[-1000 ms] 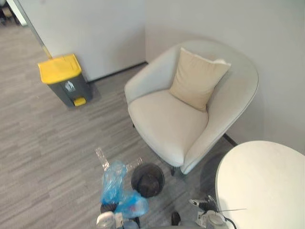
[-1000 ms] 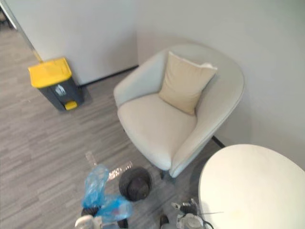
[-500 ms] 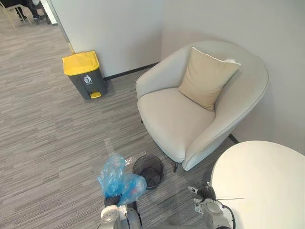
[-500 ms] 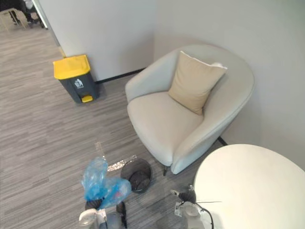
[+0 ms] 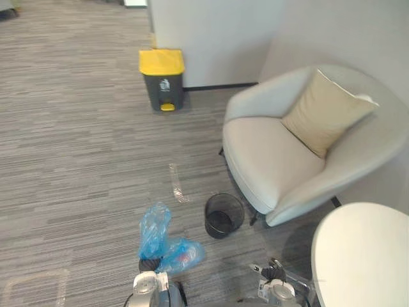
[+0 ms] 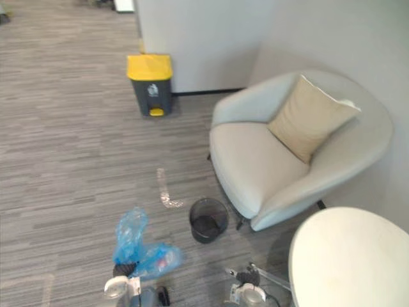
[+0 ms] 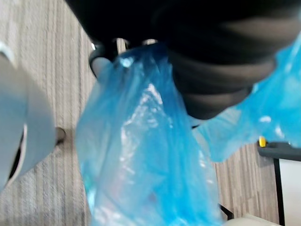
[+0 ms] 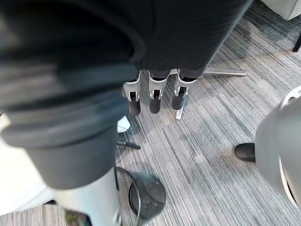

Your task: Gather rubbish on tea table into small bin, then transfer packed bag to large trash can.

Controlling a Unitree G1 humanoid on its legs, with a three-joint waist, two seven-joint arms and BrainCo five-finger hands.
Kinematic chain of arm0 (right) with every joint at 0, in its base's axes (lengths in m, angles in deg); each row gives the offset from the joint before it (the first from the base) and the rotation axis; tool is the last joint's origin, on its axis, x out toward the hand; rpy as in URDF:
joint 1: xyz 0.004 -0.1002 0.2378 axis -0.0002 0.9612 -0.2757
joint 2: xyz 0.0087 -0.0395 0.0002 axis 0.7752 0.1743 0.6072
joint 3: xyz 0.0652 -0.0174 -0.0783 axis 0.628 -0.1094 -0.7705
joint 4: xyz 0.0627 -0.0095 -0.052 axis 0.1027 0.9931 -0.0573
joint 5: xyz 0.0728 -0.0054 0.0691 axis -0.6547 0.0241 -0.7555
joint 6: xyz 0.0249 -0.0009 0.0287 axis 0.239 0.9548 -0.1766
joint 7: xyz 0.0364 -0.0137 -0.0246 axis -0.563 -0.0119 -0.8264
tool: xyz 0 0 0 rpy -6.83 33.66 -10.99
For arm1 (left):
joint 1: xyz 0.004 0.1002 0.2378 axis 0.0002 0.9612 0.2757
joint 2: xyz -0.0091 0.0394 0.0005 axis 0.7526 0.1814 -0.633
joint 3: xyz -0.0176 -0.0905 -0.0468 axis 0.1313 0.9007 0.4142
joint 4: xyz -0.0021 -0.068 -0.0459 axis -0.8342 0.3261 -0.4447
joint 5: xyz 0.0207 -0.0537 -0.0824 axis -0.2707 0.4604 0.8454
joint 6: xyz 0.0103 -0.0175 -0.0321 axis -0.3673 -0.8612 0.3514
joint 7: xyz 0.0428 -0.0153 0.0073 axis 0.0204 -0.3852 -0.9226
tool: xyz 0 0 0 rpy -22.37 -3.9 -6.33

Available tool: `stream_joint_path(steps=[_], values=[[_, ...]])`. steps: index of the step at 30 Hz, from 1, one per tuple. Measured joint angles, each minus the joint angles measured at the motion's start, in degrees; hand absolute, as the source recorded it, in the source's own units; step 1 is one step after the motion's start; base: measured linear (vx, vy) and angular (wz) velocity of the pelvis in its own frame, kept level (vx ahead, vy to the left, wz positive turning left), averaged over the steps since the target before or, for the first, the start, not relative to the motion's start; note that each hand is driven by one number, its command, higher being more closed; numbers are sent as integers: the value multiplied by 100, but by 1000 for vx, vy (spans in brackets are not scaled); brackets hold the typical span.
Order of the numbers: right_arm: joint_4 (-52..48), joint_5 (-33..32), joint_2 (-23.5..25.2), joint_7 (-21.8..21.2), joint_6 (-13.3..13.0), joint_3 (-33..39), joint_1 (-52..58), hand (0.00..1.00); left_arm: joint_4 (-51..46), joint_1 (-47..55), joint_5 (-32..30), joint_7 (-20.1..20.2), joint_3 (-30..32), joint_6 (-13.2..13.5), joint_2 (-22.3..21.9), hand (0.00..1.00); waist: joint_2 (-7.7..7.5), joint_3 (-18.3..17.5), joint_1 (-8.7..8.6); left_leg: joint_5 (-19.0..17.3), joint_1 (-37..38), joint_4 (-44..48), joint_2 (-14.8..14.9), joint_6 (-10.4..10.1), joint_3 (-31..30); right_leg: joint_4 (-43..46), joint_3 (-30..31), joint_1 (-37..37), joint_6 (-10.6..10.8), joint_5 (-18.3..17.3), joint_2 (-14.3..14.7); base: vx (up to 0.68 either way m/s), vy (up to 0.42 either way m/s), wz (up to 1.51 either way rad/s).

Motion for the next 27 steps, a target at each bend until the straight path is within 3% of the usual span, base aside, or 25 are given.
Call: stream_joint_path(steps=[4,7,9,11,12,13,14,15,16,17,18,19,21,25,27], values=[[190,19,1,-8,8,2,-91,0,258,128,-44,2,12,0,151,100,75,9,16,288,262,-623,-211,-8,-45,-216,195,49,46,222,65,-79,60,8],[292,54,-7,-9,20,4,-148,0,355,254,-39,-1,86,8,216,100,106,22,19,568,394,-1144,-287,24,25,-302,252,-88,106,154,50,-90,16,-13],[293,85,0,-7,29,14,-156,0,390,259,-43,8,166,15,190,100,89,33,24,770,504,-1482,-378,103,33,-263,225,-156,132,123,31,-29,49,8],[293,111,-34,-5,32,53,-157,0,390,266,-39,12,177,24,214,100,56,47,27,769,508,-1516,-444,138,29,-185,153,-166,145,36,-51,29,70,23],[291,113,-49,0,34,62,-147,0,382,260,-39,19,253,26,222,100,-24,67,26,678,490,-1374,-545,278,45,-38,53,-168,195,-41,-223,79,75,39],[277,113,-85,-8,35,62,-116,0,290,259,-32,19,288,27,217,100,-49,107,-3,341,303,-826,-555,311,-88,546,-44,-169,-5,-166,-389,116,73,37],[255,114,-122,-13,36,61,-101,0,276,256,-31,19,289,28,200,100,-53,158,-6,275,277,-713,-565,323,-134,858,5,-260,-84,-139,-415,85,70,54],[9,112,-115,-11,21,29,-42,0,231,261,-32,15,293,28,157,100,35,196,13,136,245,-495,-501,423,-301,1901,334,-719,-591,151,-398,107,100,71],[-84,109,-110,-10,-2,47,-52,0,163,223,-33,19,336,30,127,100,80,226,-63,43,213,-356,-433,494,-542,2729,830,-1213,-756,313,-171,94,106,82],[-75,108,-105,-11,-9,56,-56,0,169,199,-33,18,375,28,110,100,86,233,-77,28,206,-337,-414,500,-627,2847,921,-1299,-645,223,-57,162,46,92],[-55,103,-68,-9,-21,71,-55,0,170,116,-33,21,487,32,44,100,33,247,-72,5,296,-443,-346,530,-833,2921,985,-1512,-428,-16,305,153,2,62],[-44,102,-46,-10,-21,76,-52,0,172,100,-33,21,513,32,30,100,3,266,-71,4,364,-558,-324,528,-884,2884,964,-1592,-394,-75,452,208,5,64],[-35,95,37,-7,-40,200,-72,0,212,25,-33,24,501,28,3,100,-55,307,-92,-127,693,-969,-333,291,-936,2080,725,-1738,-327,-125,893,299,12,55],[-65,90,6,9,-38,391,-6,0,212,-60,-33,24,499,30,-214,100,-38,283,-231,-441,837,-551,-696,358,-1344,1763,660,-1626,-427,-132,904,299,10,79],[-66,91,-19,3,-32,390,44,0,216,-49,-38,27,499,29,-325,100,64,188,-266,-890,890,-130,-751,266,-1555,1474,559,-1449,-547,-30,919,483,-13,73]])
